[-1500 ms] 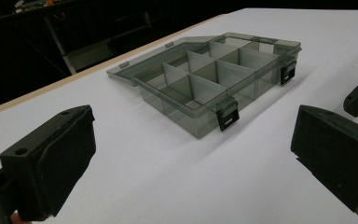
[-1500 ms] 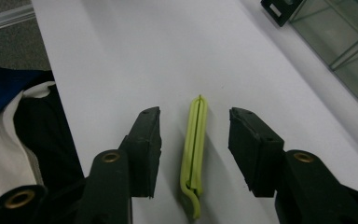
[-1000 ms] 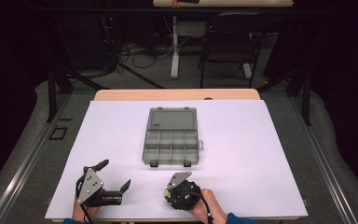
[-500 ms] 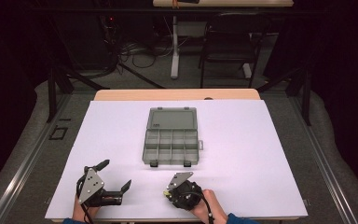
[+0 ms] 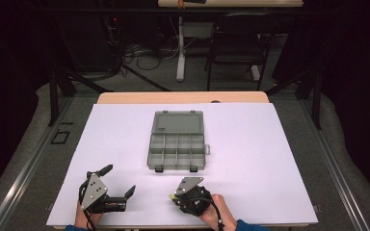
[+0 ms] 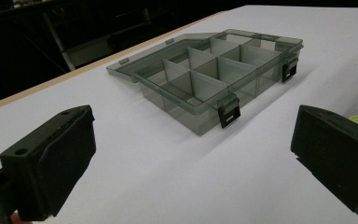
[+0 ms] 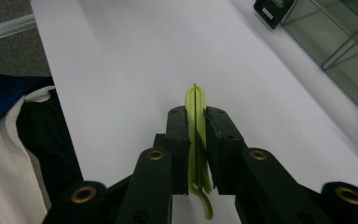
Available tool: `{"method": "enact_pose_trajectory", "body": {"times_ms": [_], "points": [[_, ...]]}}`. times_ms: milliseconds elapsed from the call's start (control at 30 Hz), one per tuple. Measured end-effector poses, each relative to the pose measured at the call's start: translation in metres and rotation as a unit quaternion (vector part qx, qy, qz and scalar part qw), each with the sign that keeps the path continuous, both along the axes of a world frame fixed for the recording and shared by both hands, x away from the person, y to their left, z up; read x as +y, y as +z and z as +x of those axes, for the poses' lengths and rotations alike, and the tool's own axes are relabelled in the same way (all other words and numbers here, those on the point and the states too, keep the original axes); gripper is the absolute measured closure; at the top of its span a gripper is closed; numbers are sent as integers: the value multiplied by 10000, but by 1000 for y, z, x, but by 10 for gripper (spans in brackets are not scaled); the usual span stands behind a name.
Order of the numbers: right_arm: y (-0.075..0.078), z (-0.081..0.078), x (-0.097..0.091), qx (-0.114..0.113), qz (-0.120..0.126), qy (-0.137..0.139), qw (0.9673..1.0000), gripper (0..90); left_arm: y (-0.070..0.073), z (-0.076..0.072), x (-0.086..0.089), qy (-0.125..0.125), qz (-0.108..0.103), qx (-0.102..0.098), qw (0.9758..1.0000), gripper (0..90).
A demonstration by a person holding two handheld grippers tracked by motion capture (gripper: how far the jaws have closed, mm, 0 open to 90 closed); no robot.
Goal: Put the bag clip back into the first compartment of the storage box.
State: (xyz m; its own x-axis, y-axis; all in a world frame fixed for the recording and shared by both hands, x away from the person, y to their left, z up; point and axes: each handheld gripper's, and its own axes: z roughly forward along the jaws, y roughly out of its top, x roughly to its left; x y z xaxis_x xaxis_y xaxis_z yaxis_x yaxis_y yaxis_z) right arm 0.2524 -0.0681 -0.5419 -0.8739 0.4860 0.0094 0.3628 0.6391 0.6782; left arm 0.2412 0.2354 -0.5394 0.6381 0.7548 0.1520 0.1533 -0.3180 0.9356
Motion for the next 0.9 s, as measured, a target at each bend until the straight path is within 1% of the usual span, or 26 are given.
{"method": "enact_pose_trajectory", "body": {"times_ms": [33, 100, 300, 367, 433, 600, 700, 767, 900], "points": [[0, 0, -1, 19, 8, -36, 10000, 801, 0, 0, -1, -6, 3, 0, 10000, 1], [0, 1, -2, -21, 30, -40, 10000, 801, 0, -1, -1, -19, 27, -10, 10000, 1], [3, 2, -5, -92, 100, -95, 9999, 801, 0, -1, 0, 7, -2, 2, 10000, 1], [3, 3, -7, -135, 127, -88, 9998, 801, 0, -1, -1, -18, 39, -3, 10000, 1], [4, 4, -8, -159, 152, -130, 9997, 801, 0, -1, -1, -21, 31, -5, 10000, 1], [6, 5, -10, -238, 174, -150, 9995, 801, 0, -1, 0, 5, 16, -1, 10000, 1], [6, 6, -11, -248, 184, -181, 9994, 801, 0, -1, -1, -17, 49, 0, 10000, 1], [7, 7, -13, -298, 211, -194, 9991, 801, 0, -1, 0, -11, 55, -2, 10000, 1], [9, 8, -15, -351, 260, -235, 9988, 802, 0, -1, 0, 11, 17, 8, 10000, 1]]}}
